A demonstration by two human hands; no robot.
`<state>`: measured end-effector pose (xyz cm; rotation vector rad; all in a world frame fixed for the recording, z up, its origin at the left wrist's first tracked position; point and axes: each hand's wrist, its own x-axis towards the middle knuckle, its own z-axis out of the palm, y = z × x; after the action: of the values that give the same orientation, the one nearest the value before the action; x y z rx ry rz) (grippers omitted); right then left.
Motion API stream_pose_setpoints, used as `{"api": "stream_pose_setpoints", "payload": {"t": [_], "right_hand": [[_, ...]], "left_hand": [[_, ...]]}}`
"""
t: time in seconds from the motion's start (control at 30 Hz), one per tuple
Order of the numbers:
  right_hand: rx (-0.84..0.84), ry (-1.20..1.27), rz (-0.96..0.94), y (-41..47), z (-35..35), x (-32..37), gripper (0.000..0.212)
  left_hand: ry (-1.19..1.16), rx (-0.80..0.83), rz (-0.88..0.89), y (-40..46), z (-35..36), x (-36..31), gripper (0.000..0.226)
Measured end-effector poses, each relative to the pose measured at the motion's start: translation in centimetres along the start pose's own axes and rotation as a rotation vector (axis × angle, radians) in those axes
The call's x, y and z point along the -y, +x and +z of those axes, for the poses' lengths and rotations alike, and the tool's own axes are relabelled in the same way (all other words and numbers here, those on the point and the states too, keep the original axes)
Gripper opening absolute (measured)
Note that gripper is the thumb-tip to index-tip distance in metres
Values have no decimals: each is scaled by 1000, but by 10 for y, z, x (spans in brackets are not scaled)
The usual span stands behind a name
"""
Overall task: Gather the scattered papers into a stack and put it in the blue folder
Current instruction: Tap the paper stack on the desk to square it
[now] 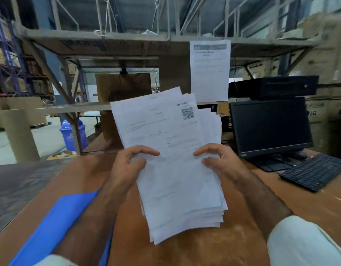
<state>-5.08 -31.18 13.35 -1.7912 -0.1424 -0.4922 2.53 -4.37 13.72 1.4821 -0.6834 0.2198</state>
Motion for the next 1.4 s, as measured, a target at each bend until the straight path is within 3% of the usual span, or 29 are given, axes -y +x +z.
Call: {"api": "stream_pose_setpoints", "payload": {"t": [0.23, 0.4, 0.57, 0.87, 1.0, 1.2, 1.4], "right_hand": [[-78, 80, -14, -15, 6, -19, 29], [-115, 120, -23, -15, 10, -36, 41], [-190, 208, -182, 9, 8, -9, 53], [-223, 289, -284, 14, 0, 10, 42], [-186, 203, -194, 6, -5, -17, 40], [-137, 150, 1, -13, -6, -62, 23], [-231, 109, -62, -3, 0, -60, 30]], "left_hand": [[106, 23, -39, -5, 22, 20, 53], [42, -48, -110, -12, 29, 36, 61], [-64, -106, 10, 16, 32, 15, 56], [-44, -117, 195, 33, 43, -8, 49], [7, -15, 145, 20, 41, 9, 51], [-4, 80, -149, -15, 45, 53, 40], [37, 55, -112, 0, 55, 51, 46]]}}
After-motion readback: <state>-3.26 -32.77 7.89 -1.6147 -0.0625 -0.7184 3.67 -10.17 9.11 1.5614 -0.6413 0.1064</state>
